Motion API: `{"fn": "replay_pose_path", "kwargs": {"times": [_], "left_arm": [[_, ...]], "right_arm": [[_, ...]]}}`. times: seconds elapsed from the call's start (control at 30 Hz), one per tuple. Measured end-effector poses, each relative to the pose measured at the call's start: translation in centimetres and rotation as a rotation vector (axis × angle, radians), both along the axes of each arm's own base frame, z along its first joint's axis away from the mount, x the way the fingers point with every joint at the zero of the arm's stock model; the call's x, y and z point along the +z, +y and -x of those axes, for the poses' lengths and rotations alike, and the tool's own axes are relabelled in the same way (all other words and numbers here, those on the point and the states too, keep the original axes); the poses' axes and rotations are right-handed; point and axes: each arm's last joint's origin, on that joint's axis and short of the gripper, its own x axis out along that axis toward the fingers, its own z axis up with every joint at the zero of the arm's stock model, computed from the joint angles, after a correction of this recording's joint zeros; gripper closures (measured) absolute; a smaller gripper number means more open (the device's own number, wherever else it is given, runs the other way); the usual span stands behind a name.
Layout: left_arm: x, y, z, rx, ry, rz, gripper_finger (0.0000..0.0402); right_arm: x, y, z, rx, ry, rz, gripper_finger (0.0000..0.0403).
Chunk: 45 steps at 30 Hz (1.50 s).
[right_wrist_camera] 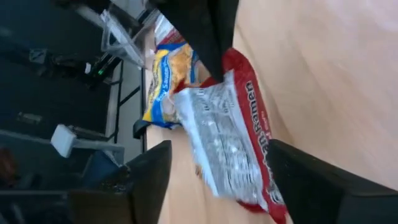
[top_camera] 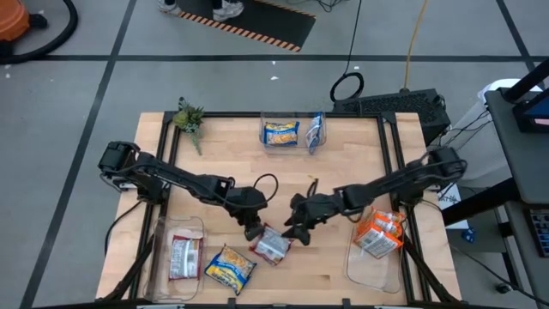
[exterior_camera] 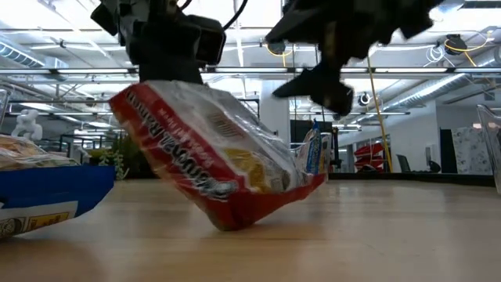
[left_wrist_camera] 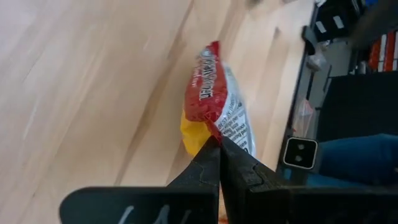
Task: Sort Maruchan noodles
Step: Put the red noodle pack into the bottom left transparent bin
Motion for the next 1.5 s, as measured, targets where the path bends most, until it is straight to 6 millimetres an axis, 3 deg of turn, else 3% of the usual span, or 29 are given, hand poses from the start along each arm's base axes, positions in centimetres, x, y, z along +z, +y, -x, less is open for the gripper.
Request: {"fn": "replay_pose_path", "kwargs": {"times": [0.27,0.57,0.9,1.03,1.33,1.5], "left_arm": [[1.1,-0.8,-0.4,-0.056,-0.063,-0.044,0.0401],[1.4,-1.2,-0.5,-0.107,-0.095,-0.078,0.0401],[1.4,-1.1,-0.5,-0.125,-0.125,-0.141,0.0401],[1.4,-1.0,-0.6,-0.133,-0.135,-0.159,0.0401],[1.4,-0.6,-0.7,-0.108,-0.126,-0.144,0.04],[1.4,0.0,-0.8,-0.024,-0.079,-0.073,0.036]], "right_arm": [[-4.1,-1.4,-3.3,0.138,-0.126,-0.014,0.0094],[-6.4,-3.4,-4.7,0.323,-0.255,-0.002,0.0102],[-9.3,-2.4,-5.2,0.399,-0.263,-0.132,0.0108],[-9.2,-1.9,-5.3,0.414,-0.298,-0.164,0.0146],[-9.1,-1.7,-5.2,0.433,-0.294,-0.178,0.0289],[-9.1,-1.8,-5.2,0.405,-0.256,-0.233,0.0307]]}}
